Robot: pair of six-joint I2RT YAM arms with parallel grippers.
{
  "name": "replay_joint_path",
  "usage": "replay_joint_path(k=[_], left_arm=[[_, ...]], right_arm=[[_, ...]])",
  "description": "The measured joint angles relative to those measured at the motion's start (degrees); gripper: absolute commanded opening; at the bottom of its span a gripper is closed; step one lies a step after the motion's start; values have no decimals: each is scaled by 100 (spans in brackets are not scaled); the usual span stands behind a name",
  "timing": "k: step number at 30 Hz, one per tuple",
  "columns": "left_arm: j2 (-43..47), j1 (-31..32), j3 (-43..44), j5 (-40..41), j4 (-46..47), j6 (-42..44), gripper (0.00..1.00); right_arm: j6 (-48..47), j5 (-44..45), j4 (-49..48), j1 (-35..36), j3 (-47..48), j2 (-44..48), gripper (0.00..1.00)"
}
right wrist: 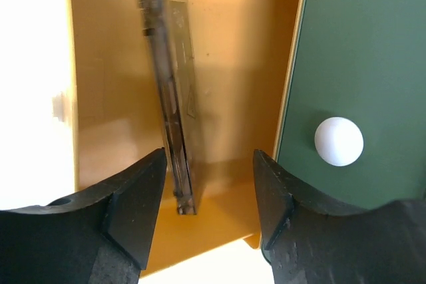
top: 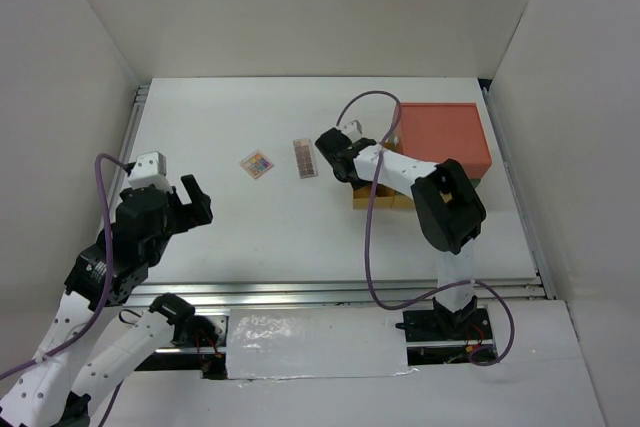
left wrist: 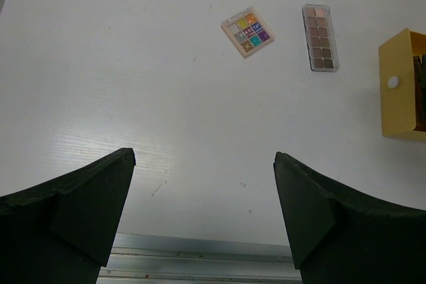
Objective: Organize the makeup
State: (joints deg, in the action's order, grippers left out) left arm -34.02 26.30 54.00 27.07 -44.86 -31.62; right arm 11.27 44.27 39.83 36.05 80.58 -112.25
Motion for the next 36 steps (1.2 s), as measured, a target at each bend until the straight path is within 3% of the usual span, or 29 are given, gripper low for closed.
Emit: replay_joint_path(k=[10, 14, 16, 17, 18, 20, 23, 27, 29, 36], left_arm=[[4, 0, 0, -35, 2, 4, 99], [7, 0, 0, -35, 4, 2, 99], [9, 0, 0, -35, 7, 2, 99], [11, 0, -2, -35, 7, 2, 99], [11, 0, 0, -33, 7, 2, 99], [9, 0, 0, -31, 7, 2, 100], [15, 0, 0, -15, 7, -4, 99], [15, 0, 0, 9, 7, -4, 99], [15, 0, 0, 9, 7, -4, 99], [4, -4, 0, 0, 7, -2, 99]], right_arm=[[155, -199, 2, 63, 37, 435, 63], [354, -892, -188, 192, 205, 754, 64], [474, -1419, -402, 321, 214, 953, 78], [546, -1700, -496, 387, 273, 1016, 94], [629, -1930, -588, 433, 356, 1036, 100], [693, -2387, -656, 522, 732, 955, 100], [789, -2778, -610, 557, 1810, 354, 100], [848, -2885, -387, 496, 3849, -1163, 100], [850, -2918, -275, 444, 4419, -1764, 100], [885, -3171, 177, -4, 4577, -2691, 99]])
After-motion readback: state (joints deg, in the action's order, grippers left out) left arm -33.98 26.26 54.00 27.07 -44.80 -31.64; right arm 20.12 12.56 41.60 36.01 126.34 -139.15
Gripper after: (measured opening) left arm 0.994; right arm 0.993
